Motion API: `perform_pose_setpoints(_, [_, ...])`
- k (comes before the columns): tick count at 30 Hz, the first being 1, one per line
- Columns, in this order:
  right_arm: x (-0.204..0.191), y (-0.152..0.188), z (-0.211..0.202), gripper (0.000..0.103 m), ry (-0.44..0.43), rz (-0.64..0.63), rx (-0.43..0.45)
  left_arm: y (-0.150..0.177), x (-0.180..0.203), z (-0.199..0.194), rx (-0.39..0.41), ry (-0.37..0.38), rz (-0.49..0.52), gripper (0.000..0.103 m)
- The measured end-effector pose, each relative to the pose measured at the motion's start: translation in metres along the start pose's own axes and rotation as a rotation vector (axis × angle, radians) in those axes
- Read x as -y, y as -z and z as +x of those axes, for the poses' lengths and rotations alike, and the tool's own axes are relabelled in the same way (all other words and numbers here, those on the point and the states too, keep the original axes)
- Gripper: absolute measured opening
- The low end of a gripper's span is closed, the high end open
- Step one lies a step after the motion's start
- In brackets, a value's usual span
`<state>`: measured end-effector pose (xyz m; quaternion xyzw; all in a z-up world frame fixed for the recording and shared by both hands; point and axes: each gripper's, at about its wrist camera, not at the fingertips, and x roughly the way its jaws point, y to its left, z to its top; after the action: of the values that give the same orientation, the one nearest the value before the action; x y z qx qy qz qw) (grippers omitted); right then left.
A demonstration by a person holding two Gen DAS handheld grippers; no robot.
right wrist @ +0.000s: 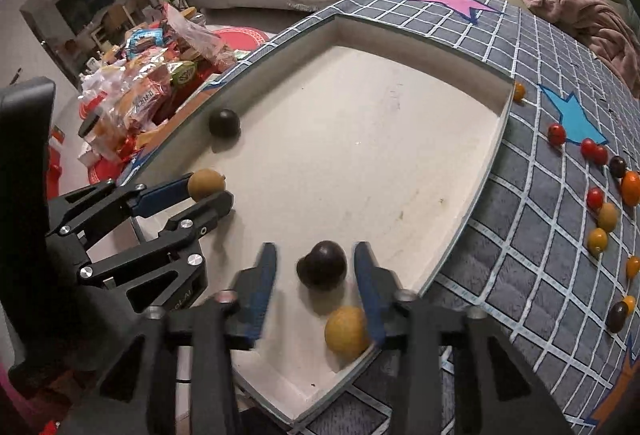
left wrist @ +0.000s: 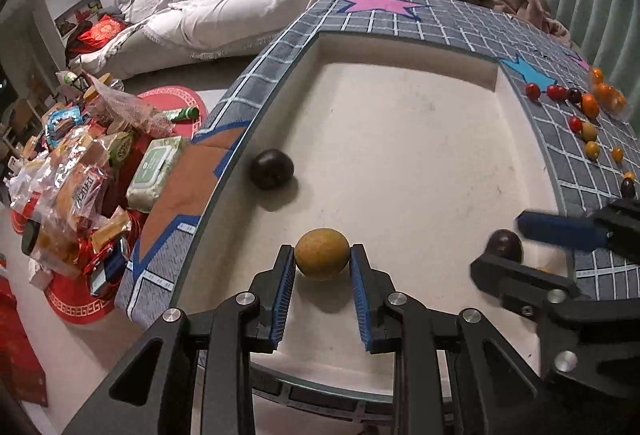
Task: Organize fruits
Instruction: 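Carry both fruits over the white tray and open both tools to release, then grasp an orange kumquat with the left tool while the right tool grasps another kumquat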
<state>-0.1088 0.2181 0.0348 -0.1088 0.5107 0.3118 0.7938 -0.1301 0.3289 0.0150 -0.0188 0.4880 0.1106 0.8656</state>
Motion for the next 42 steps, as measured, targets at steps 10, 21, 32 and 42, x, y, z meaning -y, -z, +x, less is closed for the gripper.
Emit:
perform_pose_setpoints(10, [0.013,-0.001,-0.03,0.09,0.018,0.036,0.092,-0.001,-0.002,-0.015,0.069,-0.014,-0.017,0.094])
perform_pose_setpoints(21, [0.09,0.037,-0.06,0.103,0.114,0.173,0.115,-0.012,0.036,-0.043,0.094,0.054,0.039,0.094])
perform_pose_setpoints(32, [0.189,0.097,-0.08,0.103,0.225,0.376,0.104,-0.022,0.141,-0.066,0.115,0.141,0.247,0.094])
perform_pose_setpoints(42, [0.257,0.132,-0.095,0.103,0.335,0.449,0.124,-0.032,0.214,-0.044,0.055,0.145,0.324,0.094])
